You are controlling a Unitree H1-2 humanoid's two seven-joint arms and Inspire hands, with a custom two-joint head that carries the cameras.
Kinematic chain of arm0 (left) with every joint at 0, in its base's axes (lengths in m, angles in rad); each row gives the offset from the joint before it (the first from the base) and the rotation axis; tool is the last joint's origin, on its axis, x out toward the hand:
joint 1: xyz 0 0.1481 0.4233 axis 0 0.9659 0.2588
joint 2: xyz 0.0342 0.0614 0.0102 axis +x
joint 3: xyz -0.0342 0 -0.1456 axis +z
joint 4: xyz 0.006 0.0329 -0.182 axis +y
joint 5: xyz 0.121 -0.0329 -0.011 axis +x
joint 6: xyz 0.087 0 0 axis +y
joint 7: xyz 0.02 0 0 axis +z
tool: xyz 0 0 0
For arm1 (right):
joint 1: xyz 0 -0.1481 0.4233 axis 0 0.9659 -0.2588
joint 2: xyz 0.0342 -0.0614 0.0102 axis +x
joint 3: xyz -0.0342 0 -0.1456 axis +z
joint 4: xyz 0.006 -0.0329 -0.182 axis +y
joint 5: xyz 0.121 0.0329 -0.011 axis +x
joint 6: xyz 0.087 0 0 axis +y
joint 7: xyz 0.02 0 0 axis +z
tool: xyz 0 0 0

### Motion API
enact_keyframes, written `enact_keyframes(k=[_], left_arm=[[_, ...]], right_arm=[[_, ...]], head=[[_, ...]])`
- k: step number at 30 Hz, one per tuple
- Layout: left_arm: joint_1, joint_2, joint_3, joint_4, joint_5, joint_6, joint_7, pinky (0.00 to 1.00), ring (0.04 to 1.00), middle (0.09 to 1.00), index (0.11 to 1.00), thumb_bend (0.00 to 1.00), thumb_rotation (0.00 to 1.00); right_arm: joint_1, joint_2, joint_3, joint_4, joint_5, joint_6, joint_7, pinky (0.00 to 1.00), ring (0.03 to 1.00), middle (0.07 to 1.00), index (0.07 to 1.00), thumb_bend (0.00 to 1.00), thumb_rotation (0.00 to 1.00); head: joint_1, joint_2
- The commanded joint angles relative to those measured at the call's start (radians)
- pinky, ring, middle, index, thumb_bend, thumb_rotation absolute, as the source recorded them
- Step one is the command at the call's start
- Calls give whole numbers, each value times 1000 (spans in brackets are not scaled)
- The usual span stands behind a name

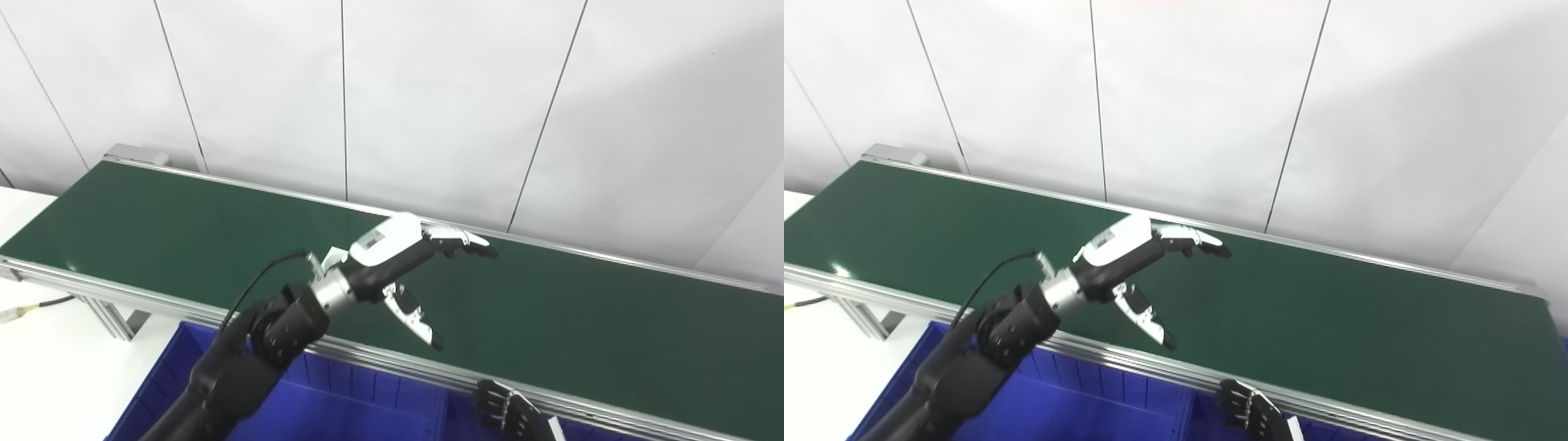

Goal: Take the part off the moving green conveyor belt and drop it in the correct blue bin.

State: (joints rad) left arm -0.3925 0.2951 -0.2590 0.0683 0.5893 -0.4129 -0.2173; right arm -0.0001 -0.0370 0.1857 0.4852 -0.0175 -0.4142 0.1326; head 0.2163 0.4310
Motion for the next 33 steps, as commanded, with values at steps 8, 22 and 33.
enact_keyframes(k=[8,22,33], left_arm=[[-147,-7,-55,237,176,6,131,657,758,807,788,1000,143],[-290,-63,-136,528,233,117,184,686,810,871,846,1000,192],[-332,-85,-162,600,201,174,160,700,838,899,888,1000,253]], right_arm=[[-17,17,12,-22,-9,-56,-23,636,707,752,730,911,123],[8,15,20,-48,-8,-56,-30,642,711,754,731,915,120],[17,15,37,-56,-19,-56,-58,635,703,748,727,915,129]], head=[[-16,5],[-33,18],[-43,31]])
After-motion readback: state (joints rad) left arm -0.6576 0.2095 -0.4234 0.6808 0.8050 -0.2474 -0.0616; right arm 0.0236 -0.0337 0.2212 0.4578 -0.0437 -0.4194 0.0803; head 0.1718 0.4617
